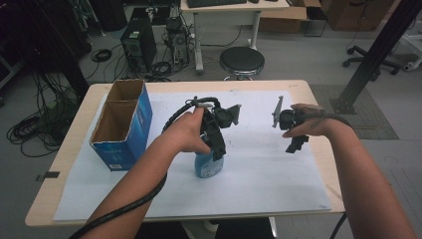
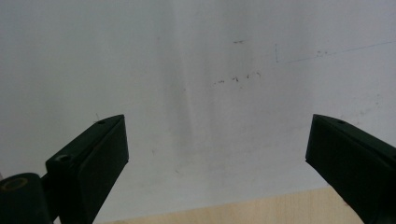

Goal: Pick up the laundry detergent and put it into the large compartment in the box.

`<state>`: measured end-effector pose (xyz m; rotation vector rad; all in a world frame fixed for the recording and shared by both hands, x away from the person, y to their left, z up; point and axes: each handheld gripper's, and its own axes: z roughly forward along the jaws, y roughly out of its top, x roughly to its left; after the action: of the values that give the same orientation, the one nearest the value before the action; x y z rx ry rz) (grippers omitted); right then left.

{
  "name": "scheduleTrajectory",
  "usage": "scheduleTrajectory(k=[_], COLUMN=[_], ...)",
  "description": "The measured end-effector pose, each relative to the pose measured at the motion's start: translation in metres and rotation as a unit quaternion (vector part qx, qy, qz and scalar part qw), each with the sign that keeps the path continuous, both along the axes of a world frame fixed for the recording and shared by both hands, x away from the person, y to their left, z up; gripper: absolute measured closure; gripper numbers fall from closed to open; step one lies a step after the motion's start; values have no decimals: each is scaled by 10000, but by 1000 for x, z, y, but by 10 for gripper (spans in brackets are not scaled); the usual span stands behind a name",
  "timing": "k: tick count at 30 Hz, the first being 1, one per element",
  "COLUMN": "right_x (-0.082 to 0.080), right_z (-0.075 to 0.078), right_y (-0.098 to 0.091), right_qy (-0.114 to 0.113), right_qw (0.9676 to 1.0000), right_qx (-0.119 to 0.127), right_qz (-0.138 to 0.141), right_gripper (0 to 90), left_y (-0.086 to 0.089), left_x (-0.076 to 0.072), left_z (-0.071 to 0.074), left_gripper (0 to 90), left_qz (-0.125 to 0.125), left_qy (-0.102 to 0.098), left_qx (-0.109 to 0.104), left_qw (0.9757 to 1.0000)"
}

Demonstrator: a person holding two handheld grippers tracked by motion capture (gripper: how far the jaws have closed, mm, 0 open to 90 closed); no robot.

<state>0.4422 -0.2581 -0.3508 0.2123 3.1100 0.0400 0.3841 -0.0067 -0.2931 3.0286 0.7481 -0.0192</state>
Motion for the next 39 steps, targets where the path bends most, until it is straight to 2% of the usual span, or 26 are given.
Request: scheduleTrajectory(k=[21, 39], right_x=[0, 0], right_z=[-5, -8], right_y=[-1, -2], right_qy=[40, 57], right_qw=[10000, 10000], right_qx=[5, 20], right_qz=[-51, -68], right_gripper=[57, 57], left_y=[-2, -2], left_x=[-3, -4], left_z=[2, 2], left_gripper=[159, 245], left_qz=[81, 140], left_qy=[-113, -38], left_qx=[39, 52], left_qw=[9999, 9999])
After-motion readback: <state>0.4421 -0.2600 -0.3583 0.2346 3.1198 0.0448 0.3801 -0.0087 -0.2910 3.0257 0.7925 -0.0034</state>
